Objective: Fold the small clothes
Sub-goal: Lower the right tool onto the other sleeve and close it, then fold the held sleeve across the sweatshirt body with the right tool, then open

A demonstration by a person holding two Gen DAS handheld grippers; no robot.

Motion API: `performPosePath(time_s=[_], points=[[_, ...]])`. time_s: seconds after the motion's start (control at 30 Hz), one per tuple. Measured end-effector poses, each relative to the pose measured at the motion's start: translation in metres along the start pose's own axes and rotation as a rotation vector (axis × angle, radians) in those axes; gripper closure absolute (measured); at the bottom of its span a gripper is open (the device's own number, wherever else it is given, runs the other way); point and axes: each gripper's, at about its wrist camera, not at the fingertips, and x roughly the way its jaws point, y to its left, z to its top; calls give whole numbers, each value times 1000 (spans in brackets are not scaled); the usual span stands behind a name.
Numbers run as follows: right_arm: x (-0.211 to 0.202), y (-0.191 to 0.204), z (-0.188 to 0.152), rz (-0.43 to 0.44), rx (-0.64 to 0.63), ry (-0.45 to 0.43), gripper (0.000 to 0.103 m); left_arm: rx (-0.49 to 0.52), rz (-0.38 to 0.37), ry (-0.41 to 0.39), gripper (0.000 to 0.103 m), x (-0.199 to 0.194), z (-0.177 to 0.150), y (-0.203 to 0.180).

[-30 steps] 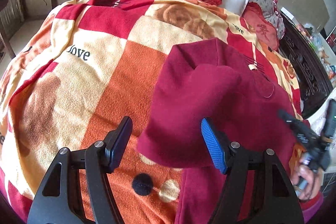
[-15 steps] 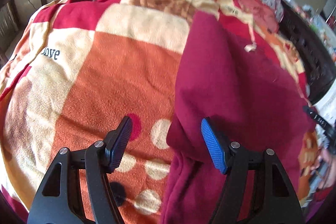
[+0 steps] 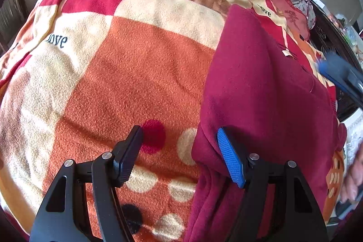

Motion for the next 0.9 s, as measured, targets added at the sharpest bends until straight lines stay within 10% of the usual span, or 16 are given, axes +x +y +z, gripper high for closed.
performPosePath(time_s=[0.2, 0.3, 0.57, 0.9], points=[[81, 43, 26, 54, -170, 91, 53, -7, -23, 0, 35, -7, -5, 8], [111, 49, 29, 14, -213, 174, 96, -12, -11, -9, 35, -11, -6, 13], [161, 46, 40, 39, -135, 164, 96, -50, 10, -50, 35, -22, 1, 21], [48, 20, 9, -63, -78, 107, 88, 6, -35, -93, 35, -30, 16, -7]])
